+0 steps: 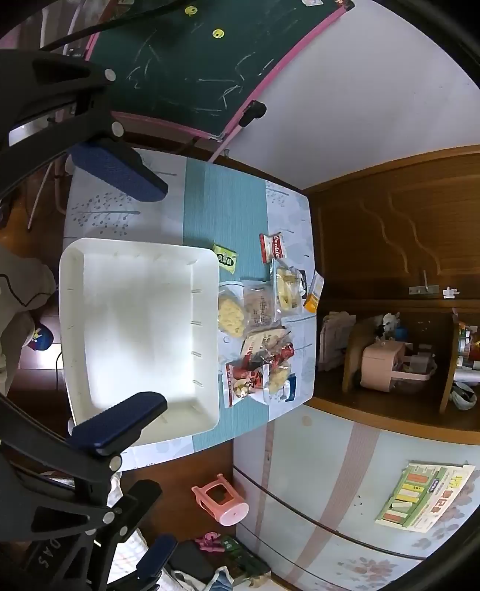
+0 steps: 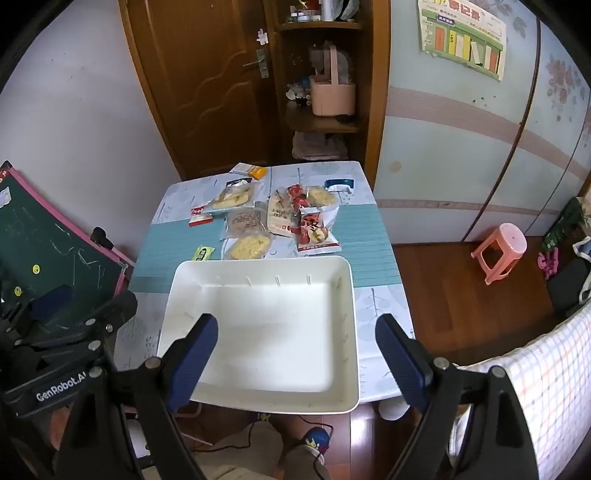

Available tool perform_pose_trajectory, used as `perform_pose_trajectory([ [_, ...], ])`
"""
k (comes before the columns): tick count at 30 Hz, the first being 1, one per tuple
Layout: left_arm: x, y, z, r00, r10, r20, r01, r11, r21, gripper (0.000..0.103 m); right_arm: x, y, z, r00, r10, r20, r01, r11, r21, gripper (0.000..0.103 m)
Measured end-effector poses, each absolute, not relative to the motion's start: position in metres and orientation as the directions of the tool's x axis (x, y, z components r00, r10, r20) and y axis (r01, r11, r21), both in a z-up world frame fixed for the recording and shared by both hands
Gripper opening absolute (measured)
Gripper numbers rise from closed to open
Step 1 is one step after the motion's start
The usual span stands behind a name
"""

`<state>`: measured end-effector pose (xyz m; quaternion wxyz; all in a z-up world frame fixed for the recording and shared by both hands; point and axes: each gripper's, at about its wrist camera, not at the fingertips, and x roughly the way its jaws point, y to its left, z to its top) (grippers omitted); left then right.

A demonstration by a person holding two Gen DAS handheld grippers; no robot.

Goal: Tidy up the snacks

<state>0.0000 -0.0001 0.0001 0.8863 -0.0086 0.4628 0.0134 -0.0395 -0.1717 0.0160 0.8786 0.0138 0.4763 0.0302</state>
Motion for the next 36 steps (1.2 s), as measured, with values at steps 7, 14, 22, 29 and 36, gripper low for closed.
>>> perform_pose_trajectory([
  [7, 0.002, 0.007, -0.001, 0.565, 0.019, -0.825, -0.049, 0.999, -0.011, 0.102, -0.037, -0.171, 0.015, 0.538, 0.062, -0.841, -0.039, 0.998, 0.049, 0.088],
  [14, 0.005, 0.0, 0.01, 0.577, 0.031, -0.816, -0.047, 0.999, 0.004, 0.102, -0.029, -0.171, 0.014, 0.546, 0.053, -0.836, -0.034, 0.999, 0.042, 0.088],
  [22, 0.01, -0.001, 0.01, 0.572, 0.031, -0.82, -0.038, 0.999, 0.011, 0.102, -0.023, -0.181, 0.021, 0.56, 0.04, -0.828, -0.026, 0.999, 0.031, 0.088],
  [29, 0.02, -0.003, 0.009, 0.567, 0.025, -0.824, -0.022, 1.0, 0.015, 0.101, -0.024, -0.185, 0.023, 0.563, 0.027, -0.826, -0.013, 1.0, 0.023, 0.088],
  [36, 0.021, -0.004, 0.003, 0.557, 0.005, -0.83, -0.009, 1.0, 0.0, 0.101, -0.02, -0.183, 0.022, 0.558, 0.018, -0.829, -0.007, 1.0, 0.017, 0.088],
])
